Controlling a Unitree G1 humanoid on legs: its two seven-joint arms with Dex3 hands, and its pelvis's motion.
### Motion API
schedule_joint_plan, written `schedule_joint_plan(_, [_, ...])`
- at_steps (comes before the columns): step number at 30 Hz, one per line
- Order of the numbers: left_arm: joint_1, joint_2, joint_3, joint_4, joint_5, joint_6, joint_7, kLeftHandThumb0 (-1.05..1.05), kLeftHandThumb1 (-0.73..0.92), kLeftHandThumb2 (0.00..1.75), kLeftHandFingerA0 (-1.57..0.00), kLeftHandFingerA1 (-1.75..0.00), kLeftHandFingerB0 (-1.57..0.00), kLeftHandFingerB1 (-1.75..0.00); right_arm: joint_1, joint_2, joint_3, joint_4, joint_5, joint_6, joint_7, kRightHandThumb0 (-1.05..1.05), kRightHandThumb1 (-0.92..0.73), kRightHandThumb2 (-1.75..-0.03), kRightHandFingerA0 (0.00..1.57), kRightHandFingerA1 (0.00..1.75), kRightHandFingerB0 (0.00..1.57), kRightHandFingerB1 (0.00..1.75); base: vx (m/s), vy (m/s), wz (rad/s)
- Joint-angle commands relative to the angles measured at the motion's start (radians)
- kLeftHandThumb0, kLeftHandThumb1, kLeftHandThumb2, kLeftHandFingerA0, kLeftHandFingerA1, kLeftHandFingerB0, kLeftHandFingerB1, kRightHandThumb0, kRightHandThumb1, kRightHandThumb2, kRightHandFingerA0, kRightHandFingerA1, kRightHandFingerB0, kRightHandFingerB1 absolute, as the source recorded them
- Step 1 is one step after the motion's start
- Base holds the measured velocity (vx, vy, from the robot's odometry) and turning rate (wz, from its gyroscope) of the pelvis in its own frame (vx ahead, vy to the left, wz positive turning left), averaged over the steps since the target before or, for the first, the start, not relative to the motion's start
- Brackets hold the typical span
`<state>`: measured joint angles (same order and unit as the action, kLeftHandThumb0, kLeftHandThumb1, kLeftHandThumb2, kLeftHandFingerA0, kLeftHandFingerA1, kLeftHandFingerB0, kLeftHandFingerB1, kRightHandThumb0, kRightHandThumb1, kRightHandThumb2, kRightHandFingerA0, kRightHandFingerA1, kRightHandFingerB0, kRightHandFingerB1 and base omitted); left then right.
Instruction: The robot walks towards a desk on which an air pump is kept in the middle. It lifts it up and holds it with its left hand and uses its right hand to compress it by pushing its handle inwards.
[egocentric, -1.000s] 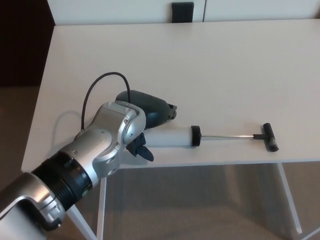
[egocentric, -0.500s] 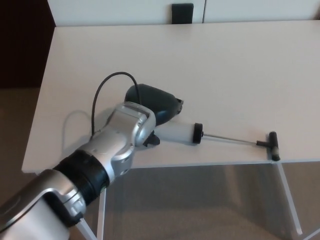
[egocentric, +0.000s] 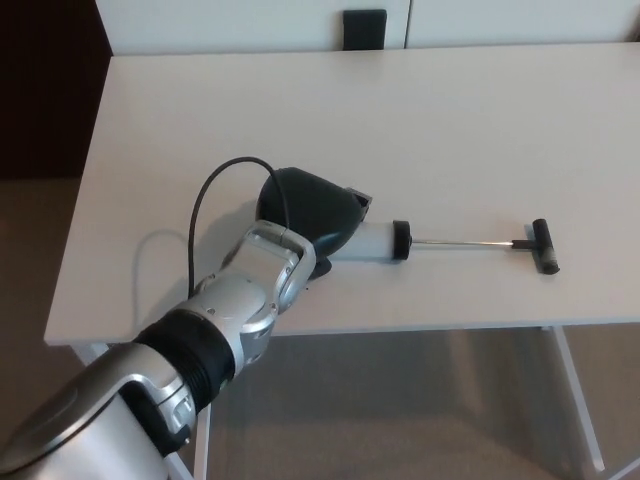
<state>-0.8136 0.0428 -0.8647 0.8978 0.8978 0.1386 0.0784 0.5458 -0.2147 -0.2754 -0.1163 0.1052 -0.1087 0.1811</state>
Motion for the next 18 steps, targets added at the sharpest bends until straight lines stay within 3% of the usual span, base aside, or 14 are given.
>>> schedule_joint_plan(1, [0.097, 0.039, 0.019, 0.044, -0.026, -0.095, 0.056, -0.28, 0.70, 0.62, -0.76, -1.36, -0.73, -0.56, 0.104, 0.067, -0.086, -0.232, 0.143, -0.103, 0.003, -0.15, -0.68, -0.60, 0.74, 0.54, 0.64, 0.53, 0.00, 0.000, 0.00])
schedule_joint_plan(6, [0.101, 0.064, 0.081, 0.041, -0.089, -0.128, -0.020, -0.17, 0.62, 0.58, -0.74, -1.14, -0.65, -0.48, 0.135, 0.100, -0.148, -0.446, 0.225, -0.191, 0.004, -0.17, -0.68, -0.59, 0.81, 0.54, 0.70, 0.53, 0.00, 0.000, 0.00])
schedule_joint_plan(7, [0.094, 0.063, 0.130, 0.048, -0.146, -0.129, -0.081, -0.12, 0.72, 0.56, -0.60, -1.59, -0.45, -1.40, 0.127, 0.100, -0.168, -0.516, 0.264, -0.168, -0.018, -0.19, -0.66, -0.59, 0.83, 0.57, 0.70, 0.57, 0.00, 0.000, 0.00])
schedule_joint_plan(9, [0.089, 0.061, 0.188, 0.056, -0.209, -0.130, -0.148, -0.12, 0.72, 0.56, -0.60, -1.59, -0.45, -1.40, 0.118, 0.102, -0.193, -0.594, 0.309, -0.143, -0.042, -0.19, -0.66, -0.59, 0.83, 0.57, 0.70, 0.57, 0.00, 0.000, 0.00])
schedule_joint_plan(10, [0.078, 0.059, 0.229, 0.059, -0.257, -0.125, -0.212, -0.06, 0.70, 0.61, -0.77, -1.61, -0.60, -1.50, 0.098, 0.095, -0.207, -0.619, 0.327, -0.142, -0.050, -0.21, -0.68, -0.58, 0.84, 0.59, 0.69, 0.57, 0.00, 0.000, 0.00])
schedule_joint_plan(11, [0.072, 0.058, 0.253, 0.061, -0.282, -0.123, -0.251, -0.06, 0.70, 0.61, -0.77, -1.61, -0.60, -1.50, 0.085, 0.091, -0.215, -0.629, 0.336, -0.141, -0.051, -0.21, -0.68, -0.58, 0.84, 0.59, 0.69, 0.57, 0.00, 0.000, 0.00])
schedule_joint_plan(12, [0.060, 0.068, 0.305, 0.070, -0.350, -0.147, -0.337, -0.04, 0.75, 0.91, -0.82, -1.56, -0.70, -1.37, 0.035, 0.074, -0.230, -0.633, 0.342, -0.126, -0.069, -0.26, -0.71, -0.59, 0.81, 0.63, 0.69, 0.59, 0.00, 0.000, 0.00])
schedule_joint_plan(16, [0.034, 0.091, 0.413, 0.108, -0.474, -0.197, -0.521, -0.10, 0.73, 0.86, -0.87, -1.60, -0.76, -1.35, -0.097, 0.037, -0.259, -0.636, 0.335, -0.030, -0.139, -0.30, -0.74, -0.61, 0.77, 0.68, 0.68, 0.61, 0.00, 0.000, 0.00])
schedule_joint_plan(17, [0.027, 0.092, 0.433, 0.121, -0.495, -0.195, -0.557, -0.10, 0.72, 0.87, -0.89, -1.58, -0.79, -1.31, -0.143, 0.022, -0.260, -0.610, 0.330, -0.016, -0.146, -0.42, -0.62, -1.02, 0.74, 0.77, 0.60, 0.70, 0.00, 0.000, 0.00])
schedule_joint_plan(18, [0.022, 0.092, 0.446, 0.130, -0.505, -0.194, -0.578, -0.10, 0.72, 0.87, -0.89, -1.58, -0.79, -1.31, -0.173, 0.014, -0.262, -0.592, 0.327, -0.009, -0.146, -0.42, -0.62, -1.02, 0.74, 0.77, 0.60, 0.70, 0.00, 0.000, 0.00])
